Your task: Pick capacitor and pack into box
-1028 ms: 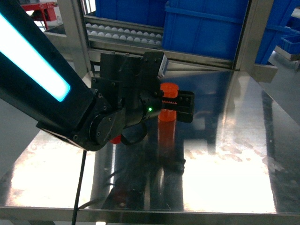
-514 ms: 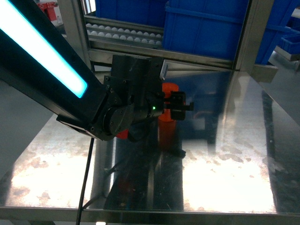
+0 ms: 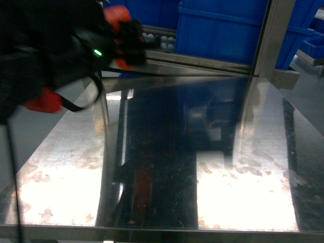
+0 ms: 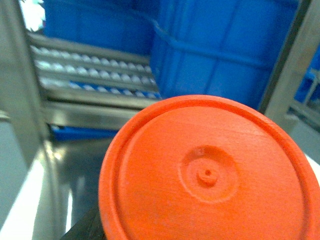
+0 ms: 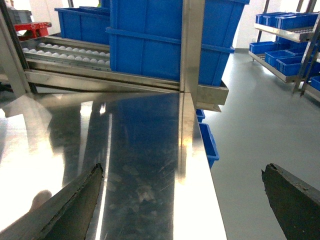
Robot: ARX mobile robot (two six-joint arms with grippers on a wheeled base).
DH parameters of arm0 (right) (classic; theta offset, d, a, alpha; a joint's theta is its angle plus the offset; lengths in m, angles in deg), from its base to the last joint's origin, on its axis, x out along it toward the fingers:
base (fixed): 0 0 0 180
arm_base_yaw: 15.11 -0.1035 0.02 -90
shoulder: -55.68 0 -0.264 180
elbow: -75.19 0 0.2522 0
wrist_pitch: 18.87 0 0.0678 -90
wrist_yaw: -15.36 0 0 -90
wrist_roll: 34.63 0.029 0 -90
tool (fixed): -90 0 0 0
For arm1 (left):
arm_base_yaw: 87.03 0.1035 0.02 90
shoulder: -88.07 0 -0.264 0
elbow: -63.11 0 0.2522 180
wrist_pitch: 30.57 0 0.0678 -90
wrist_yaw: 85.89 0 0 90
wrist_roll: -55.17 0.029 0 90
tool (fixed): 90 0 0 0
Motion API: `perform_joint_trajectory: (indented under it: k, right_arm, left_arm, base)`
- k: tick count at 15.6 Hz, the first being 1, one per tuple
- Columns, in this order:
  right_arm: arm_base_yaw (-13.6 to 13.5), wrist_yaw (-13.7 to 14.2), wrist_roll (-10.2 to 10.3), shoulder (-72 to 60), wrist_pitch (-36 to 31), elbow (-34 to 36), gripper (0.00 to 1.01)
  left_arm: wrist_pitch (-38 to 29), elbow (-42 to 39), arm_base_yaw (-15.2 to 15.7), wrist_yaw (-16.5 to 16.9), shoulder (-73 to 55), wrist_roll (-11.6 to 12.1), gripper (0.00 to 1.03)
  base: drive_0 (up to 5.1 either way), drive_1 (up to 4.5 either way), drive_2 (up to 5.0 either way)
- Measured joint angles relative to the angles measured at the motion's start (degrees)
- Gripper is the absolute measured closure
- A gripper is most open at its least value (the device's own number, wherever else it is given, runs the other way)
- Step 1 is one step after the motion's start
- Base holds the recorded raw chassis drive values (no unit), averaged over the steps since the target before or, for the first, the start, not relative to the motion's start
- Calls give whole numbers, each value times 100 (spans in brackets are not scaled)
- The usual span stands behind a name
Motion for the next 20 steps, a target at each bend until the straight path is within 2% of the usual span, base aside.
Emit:
perform_joint_trajectory:
  k: [2, 4, 6, 9, 10, 11, 12, 15, 20]
  right_arm:
    - [0, 0, 0, 0, -2, 0, 3]
    - [0, 0, -2, 0, -2, 0, 3]
    - [0, 2, 0, 0, -2, 0, 3]
    - [0, 0, 0, 0, 0, 0, 3]
    - [0, -2, 0, 0, -2, 0, 3]
    - [0, 0, 0, 0, -2, 0, 3]
    - [0, 0, -2, 0, 0, 0, 3]
    - [0, 0, 0, 0, -2, 0, 3]
    - [0, 0, 0, 0, -2, 0, 3]
  left_arm:
    - [-415, -1512, 271, -114, 1530, -35, 58]
    - [-151, -3047, 476, -321, 2820, -50, 58]
    - [385, -3845, 730, -466, 4092, -85, 58]
    - [409, -3893, 695, -409, 4369, -155, 58]
    - [426, -3917, 697, -643, 4419, -9, 58]
    - [437, -4094, 789, -710, 4621, 179, 58]
    - [479, -4291, 879, -682, 4839, 308, 58]
    - [649, -4710, 1123, -463, 5407, 448, 58]
    - [1167, -5174, 1416, -149, 6376, 452, 58]
  base:
    - [0, 0, 0]
    - [0, 0, 0]
    - [0, 0, 0]
    - [0, 0, 0]
    - [0, 0, 0]
    - [0, 0, 0]
    - [0, 0, 0]
    - [0, 0, 0]
    - [0, 0, 0]
